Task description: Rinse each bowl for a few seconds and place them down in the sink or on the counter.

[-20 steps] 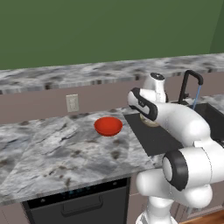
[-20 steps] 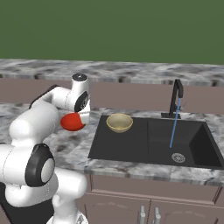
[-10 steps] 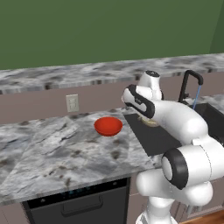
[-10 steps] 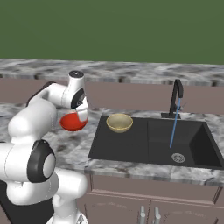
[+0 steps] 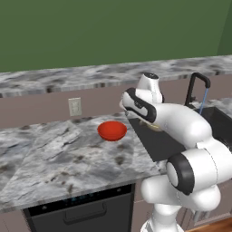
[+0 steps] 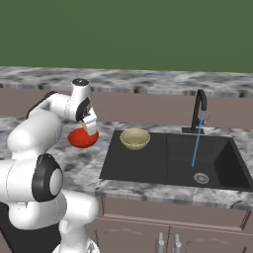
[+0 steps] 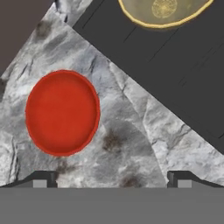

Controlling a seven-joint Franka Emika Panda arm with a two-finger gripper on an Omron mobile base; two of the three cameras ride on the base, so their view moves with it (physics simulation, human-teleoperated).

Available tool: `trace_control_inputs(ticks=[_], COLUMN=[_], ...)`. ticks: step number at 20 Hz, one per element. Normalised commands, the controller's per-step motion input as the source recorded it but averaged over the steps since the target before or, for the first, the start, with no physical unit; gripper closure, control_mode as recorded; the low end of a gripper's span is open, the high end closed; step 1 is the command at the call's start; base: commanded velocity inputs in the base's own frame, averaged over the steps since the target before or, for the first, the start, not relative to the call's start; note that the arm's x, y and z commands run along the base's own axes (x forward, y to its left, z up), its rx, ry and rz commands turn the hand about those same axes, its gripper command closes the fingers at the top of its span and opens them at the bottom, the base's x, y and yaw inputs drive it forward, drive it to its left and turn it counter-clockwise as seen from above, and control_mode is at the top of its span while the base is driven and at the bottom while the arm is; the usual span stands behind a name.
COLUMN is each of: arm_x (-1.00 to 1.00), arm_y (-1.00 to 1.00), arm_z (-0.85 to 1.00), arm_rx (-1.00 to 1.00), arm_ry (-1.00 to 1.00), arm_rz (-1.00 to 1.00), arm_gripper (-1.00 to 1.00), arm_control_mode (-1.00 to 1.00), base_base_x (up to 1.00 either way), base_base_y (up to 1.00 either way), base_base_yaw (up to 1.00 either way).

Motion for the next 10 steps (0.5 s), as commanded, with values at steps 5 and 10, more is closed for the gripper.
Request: trace_control_inputs(ticks=[5, 10], arm_x=[0.0, 0.01], arm_y=[0.1, 0.05], arm_z=[-0.13, -0.11], arm_rx=[-0.07, -0.03], arm_ry=[0.0, -0.03], arm_rz=[0.12, 0.1], arm_gripper=[-1.0, -1.0], arm_control_mode=[-1.0, -1.0], base_base_x=[0.0, 0.0], base_base_y=[0.0, 0.0], base_base_yaw=[0.0, 0.0])
